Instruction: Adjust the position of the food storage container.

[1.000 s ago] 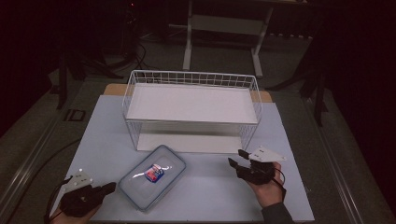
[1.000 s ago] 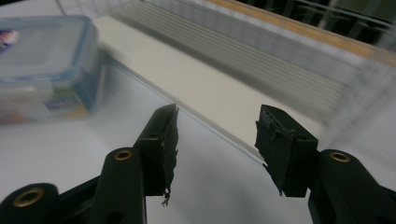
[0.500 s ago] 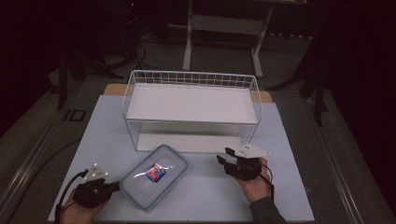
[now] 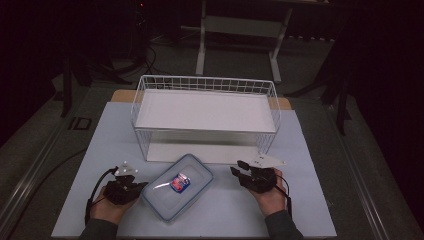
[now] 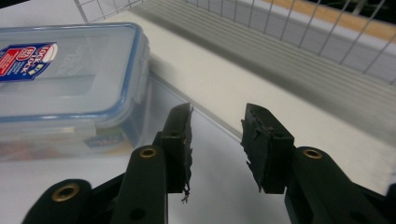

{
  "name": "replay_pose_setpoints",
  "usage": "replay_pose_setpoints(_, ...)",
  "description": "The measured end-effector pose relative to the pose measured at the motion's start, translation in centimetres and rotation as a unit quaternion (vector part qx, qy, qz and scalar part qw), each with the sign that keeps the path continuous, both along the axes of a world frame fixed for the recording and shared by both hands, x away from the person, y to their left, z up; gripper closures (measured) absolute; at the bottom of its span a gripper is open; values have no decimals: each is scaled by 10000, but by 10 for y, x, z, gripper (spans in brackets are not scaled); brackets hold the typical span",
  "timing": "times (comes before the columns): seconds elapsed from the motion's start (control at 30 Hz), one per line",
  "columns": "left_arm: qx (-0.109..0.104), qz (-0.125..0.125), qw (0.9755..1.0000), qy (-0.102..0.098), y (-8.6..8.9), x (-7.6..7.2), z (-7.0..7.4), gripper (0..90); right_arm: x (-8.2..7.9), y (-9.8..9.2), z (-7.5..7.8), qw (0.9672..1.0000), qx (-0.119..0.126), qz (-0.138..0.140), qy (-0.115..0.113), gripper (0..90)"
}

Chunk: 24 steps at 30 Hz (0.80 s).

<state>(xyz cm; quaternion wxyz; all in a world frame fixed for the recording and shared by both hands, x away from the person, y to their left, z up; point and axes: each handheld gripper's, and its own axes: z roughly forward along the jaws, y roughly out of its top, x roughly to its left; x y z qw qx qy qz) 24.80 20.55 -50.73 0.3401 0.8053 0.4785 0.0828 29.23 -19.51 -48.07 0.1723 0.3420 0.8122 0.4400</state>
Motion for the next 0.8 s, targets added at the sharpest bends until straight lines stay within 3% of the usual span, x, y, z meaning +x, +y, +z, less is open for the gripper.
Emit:
replay_pose_setpoints(0.2,-24,-181,9998,-57,-25,15,-1,889,3,8,-7,9999,25,65,148,671)
replay_pose_setpoints(0.3,-137,-184,9997,-55,-20,15,0,883,6,6,-7,9998,66,46,207,695)
replay_pose_setpoints(0.47,-336,0,9994,-131,6,-6,8,887,10,5,-8,9993,103,104,352,827)
replay_pose_setpoints(0.53,-367,-86,9991,-175,11,-19,8,887,11,8,-10,9990,34,160,423,897)
replay_pose_setpoints(0.63,-363,-246,9989,-167,9,-33,6,887,13,13,-13,9984,-34,245,517,899)
replay_pose_setpoints(0.8,-159,-582,9982,-68,-7,-38,4,887,21,23,-18,9959,-18,430,800,900)
